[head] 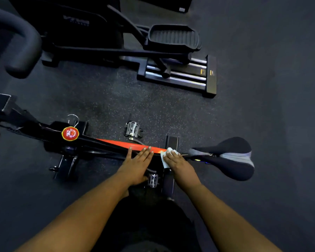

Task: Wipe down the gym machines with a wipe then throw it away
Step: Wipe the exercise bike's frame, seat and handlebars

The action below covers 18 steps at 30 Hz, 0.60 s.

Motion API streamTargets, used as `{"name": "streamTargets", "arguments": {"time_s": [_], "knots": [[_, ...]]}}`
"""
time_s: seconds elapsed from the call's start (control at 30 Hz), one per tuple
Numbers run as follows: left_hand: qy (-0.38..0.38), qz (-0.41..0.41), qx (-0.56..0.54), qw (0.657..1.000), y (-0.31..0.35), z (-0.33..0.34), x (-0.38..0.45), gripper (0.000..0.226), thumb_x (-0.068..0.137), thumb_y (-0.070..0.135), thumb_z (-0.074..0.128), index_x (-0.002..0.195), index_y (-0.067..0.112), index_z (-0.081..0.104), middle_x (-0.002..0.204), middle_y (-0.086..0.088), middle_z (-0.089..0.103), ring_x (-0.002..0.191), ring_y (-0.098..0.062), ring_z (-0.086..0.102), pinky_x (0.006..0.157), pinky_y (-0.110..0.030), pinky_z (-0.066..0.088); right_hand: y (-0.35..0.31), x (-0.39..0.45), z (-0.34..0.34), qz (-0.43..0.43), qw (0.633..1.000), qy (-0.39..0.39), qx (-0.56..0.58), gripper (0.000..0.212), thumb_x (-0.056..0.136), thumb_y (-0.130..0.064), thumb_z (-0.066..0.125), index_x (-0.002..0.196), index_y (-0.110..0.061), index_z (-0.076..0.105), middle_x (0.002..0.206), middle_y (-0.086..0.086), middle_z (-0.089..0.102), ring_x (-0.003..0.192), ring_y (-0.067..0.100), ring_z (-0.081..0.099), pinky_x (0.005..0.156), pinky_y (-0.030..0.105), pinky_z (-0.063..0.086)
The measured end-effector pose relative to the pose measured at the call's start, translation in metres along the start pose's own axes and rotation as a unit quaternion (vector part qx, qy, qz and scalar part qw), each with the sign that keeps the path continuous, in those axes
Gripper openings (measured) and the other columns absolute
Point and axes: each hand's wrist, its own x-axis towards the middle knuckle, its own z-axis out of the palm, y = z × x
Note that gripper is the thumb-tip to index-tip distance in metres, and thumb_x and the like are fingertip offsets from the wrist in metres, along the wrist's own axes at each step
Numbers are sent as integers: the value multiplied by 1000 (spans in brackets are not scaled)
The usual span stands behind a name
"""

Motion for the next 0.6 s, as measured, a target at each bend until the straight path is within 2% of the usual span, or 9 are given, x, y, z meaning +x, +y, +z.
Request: {"name": "streamTargets", "arguments": {"time_s": [0.1, 0.17, 0.27, 0.33, 0.4, 0.43, 0.47, 0.53, 0.6], "knots": [[-27, -13, -31, 999, -13, 15, 14, 107, 94, 49, 63, 162, 16, -13, 169, -2, -23, 157, -17, -15, 121, -67, -7, 8, 18, 15, 18, 999, -26, -38, 53, 78, -7, 38, 118, -6, 73, 126, 16, 69, 116, 33, 67, 103, 45, 41], [-32, -19, -48, 998, -14, 23, 22, 107, 94, 49, 63, 162, 16, -13, 169, -1, -24, 157, -17, -16, 121, -67, -8, 15, 28, 23, 21, 997, -45, -59, 50, 73, -4, 48, 116, -6, 75, 121, 15, 71, 113, 32, 69, 100, 43, 45], [-37, -22, -69, 997, -17, 42, 43, 105, 95, 48, 62, 162, 17, -14, 168, -1, -25, 156, -17, -17, 121, -66, -10, 30, 50, 50, 32, 993, -103, -57, 53, 78, -4, 42, 121, -3, 72, 125, 19, 69, 116, 37, 67, 98, 51, 51], [-38, -25, -78, 996, -19, 55, 59, 105, 95, 48, 61, 161, 18, -15, 168, 0, -25, 156, -16, -18, 121, -66, -10, 41, 63, 68, 23, 986, -160, -48, 58, 87, -6, 31, 138, 0, 58, 144, 24, 54, 134, 42, 52, 111, 55, 43], [-42, -28, -87, 995, -18, 66, 74, 105, 96, 48, 61, 161, 18, -15, 168, 1, -25, 156, -15, -18, 121, -66, -11, 48, 71, 84, 28, 975, -213, -64, 58, 98, -2, 31, 157, -3, 30, 164, 19, 23, 153, 37, 21, 125, 48, 18], [-45, -29, -95, 994, -17, 73, 82, 105, 96, 47, 61, 161, 18, -16, 168, 1, -25, 156, -15, -18, 120, -66, -12, 53, 73, 96, 30, 971, -226, -74, 60, 101, -3, 34, 160, -5, 21, 167, 16, 14, 155, 35, 12, 126, 46, 12], [-51, -28, -99, 993, -15, 77, 87, 105, 96, 47, 61, 161, 18, -16, 168, 2, -25, 156, -14, -19, 120, -65, -13, 55, 72, 103, 37, 973, -215, -70, 60, 102, -7, 38, 160, -5, 20, 167, 16, 15, 155, 36, 12, 126, 46, 14], [-56, -24, -106, 992, -12, 87, 99, 105, 96, 46, 61, 161, 18, -15, 168, 2, -26, 155, -14, -19, 120, -65, -13, 60, 74, 119, 33, 978, -188, -78, 56, 101, -27, 52, 150, -4, 40, 154, 19, 39, 142, 41, 36, 117, 49, 33], [-60, -14, -114, 992, -9, 96, 108, 105, 96, 46, 61, 162, 17, -15, 168, 1, -25, 155, -14, -19, 120, -65, -13, 62, 80, 124, 24, 978, -176, -110, 47, 90, -46, 63, 122, -11, 60, 122, 12, 58, 112, 35, 57, 92, 46, 50]]}}
